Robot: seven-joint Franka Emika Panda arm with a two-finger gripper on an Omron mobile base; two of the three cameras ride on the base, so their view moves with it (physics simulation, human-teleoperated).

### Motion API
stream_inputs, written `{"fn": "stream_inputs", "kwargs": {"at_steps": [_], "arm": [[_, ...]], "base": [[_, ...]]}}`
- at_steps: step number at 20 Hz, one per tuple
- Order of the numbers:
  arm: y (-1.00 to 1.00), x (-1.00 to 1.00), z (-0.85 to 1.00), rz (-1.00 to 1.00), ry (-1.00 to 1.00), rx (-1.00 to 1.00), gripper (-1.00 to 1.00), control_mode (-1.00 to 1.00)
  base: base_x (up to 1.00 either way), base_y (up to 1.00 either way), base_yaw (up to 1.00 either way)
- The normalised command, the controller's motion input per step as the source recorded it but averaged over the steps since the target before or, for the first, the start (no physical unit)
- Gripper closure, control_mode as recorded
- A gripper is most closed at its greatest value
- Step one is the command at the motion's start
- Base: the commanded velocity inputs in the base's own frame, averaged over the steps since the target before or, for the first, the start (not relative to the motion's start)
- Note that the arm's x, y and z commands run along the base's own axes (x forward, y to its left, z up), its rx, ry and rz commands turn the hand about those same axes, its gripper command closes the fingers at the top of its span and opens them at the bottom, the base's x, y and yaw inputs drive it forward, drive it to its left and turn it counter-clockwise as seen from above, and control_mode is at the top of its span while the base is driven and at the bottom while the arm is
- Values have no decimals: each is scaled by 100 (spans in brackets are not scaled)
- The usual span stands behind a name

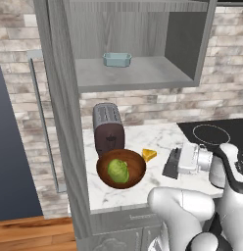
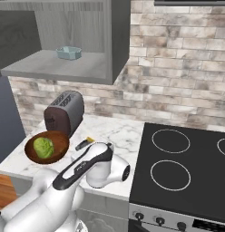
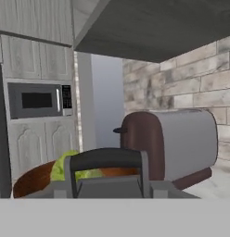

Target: Pick the cheese from the fridge and the cheese grater from the cabinet and place them next to the salad bowl.

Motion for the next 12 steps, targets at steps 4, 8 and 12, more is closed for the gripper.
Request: {"fn": "stream_inputs", "kwargs": {"at_steps": [4,8,12], "arm": [[3,25,-33,0,0,-1,100,-100],[10,26,-29,0,0,0,100,-100],[7,26,-28,0,0,0,100,-100]], "base": [[0,0,0],[0,0,0],[0,0,0]]}}
